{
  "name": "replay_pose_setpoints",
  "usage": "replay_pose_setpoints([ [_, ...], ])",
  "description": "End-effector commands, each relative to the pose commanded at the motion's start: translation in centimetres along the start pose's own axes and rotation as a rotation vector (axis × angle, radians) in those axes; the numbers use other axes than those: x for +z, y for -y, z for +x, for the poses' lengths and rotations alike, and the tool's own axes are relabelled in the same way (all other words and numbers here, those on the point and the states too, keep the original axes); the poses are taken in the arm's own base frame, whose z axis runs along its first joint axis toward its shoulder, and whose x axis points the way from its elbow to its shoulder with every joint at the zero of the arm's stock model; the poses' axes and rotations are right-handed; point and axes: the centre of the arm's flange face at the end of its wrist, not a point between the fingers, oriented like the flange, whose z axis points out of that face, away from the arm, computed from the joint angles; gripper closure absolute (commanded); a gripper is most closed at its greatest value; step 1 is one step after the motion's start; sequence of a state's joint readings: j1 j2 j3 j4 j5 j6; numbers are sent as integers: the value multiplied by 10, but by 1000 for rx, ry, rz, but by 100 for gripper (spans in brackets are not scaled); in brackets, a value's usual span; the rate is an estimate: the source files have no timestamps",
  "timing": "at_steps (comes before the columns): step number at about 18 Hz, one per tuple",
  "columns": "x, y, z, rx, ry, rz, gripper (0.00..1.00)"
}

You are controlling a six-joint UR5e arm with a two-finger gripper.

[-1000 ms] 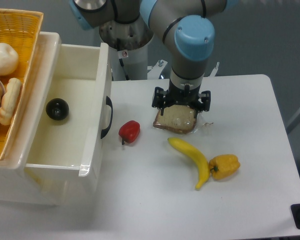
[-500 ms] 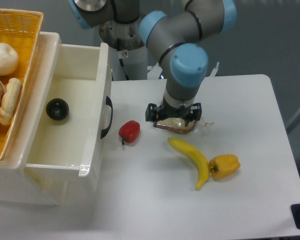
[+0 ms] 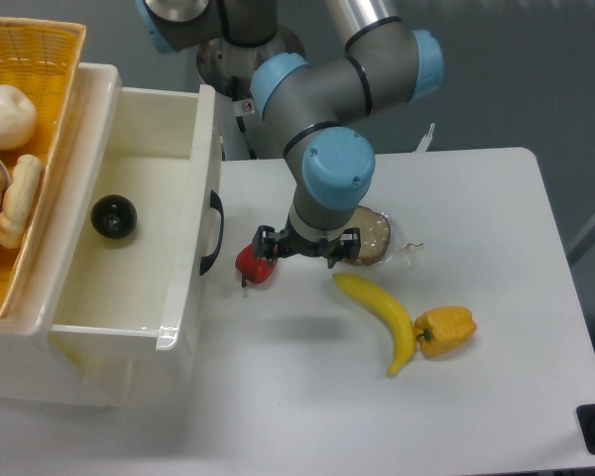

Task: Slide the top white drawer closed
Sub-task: 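Push the open white drawer's front with the gripper into the cabinet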

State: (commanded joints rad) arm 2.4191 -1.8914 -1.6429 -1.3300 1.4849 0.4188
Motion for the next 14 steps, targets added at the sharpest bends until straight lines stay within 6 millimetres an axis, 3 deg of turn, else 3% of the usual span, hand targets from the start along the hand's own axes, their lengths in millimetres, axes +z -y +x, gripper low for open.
replay_pose_setpoints([
  [4, 2, 4, 21, 38, 4, -3, 0],
  [14, -6, 8, 46, 87, -3, 16, 0],
])
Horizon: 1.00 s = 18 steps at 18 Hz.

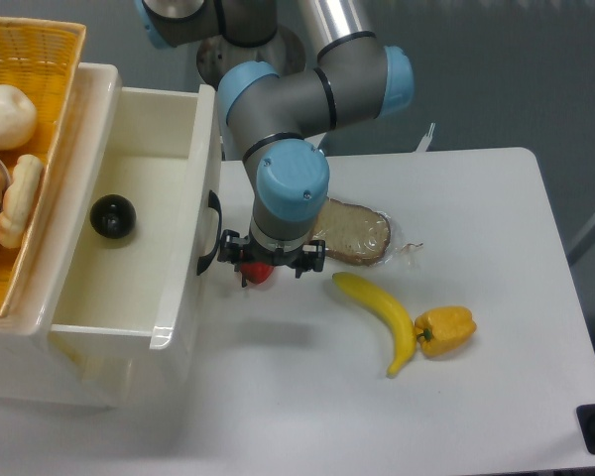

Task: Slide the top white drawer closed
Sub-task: 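Push the open white drawer's front with the gripper into the cabinet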

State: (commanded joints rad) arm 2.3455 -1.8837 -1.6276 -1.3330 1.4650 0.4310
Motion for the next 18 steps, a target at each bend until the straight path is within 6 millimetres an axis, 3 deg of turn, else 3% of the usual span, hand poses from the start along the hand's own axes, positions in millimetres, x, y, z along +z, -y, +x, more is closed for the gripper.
replay_pose_setpoints([
  [5, -1, 2, 17, 28, 0, 4, 0],
  [11, 4, 6, 54, 82, 7, -9, 0],
  [15, -5, 6, 76, 126, 23, 7, 0],
  [18, -7, 6, 80, 132, 23, 11, 0],
])
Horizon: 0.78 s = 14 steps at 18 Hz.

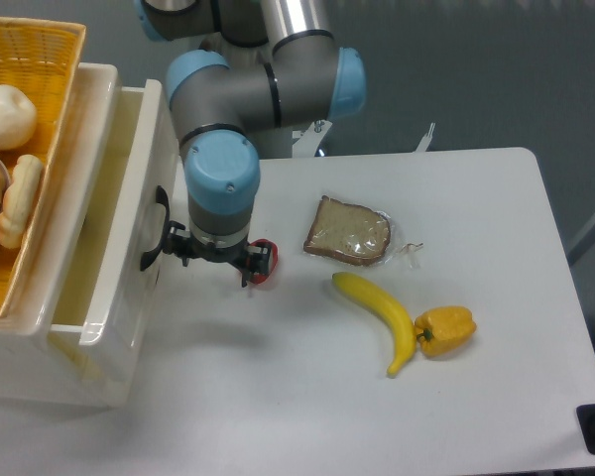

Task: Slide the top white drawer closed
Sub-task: 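Push the open white drawer's front with the gripper into the cabinet, then hold the gripper against the closed drawer front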

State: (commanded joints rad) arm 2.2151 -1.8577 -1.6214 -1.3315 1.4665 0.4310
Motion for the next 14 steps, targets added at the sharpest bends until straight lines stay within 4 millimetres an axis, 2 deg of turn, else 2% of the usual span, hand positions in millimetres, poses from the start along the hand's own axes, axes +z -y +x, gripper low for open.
replay_pose_setpoints([
  [14, 7, 5, 12, 24, -1, -9, 0],
])
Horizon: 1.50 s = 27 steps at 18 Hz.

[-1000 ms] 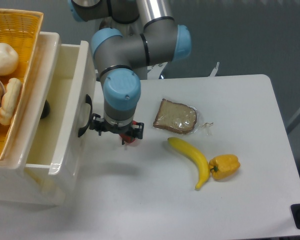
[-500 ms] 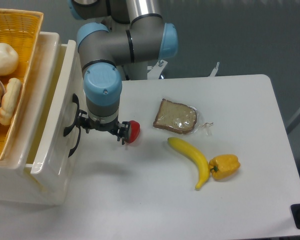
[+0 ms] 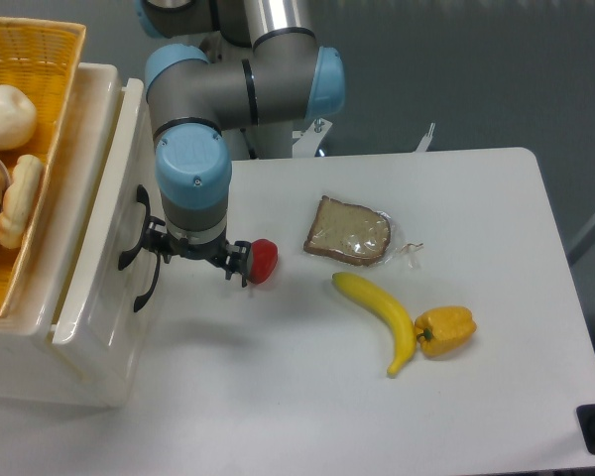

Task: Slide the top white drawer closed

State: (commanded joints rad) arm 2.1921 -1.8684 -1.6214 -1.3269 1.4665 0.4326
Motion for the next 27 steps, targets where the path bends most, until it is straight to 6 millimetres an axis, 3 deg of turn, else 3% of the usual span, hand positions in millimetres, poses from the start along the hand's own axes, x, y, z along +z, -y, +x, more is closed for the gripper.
replay_pose_setpoints([
  [19, -4, -3, -2, -7, 5, 1, 0],
  [23, -22, -5, -36, -57, 18, 37, 0],
  [27, -47, -22, -105, -149, 104, 36, 0],
])
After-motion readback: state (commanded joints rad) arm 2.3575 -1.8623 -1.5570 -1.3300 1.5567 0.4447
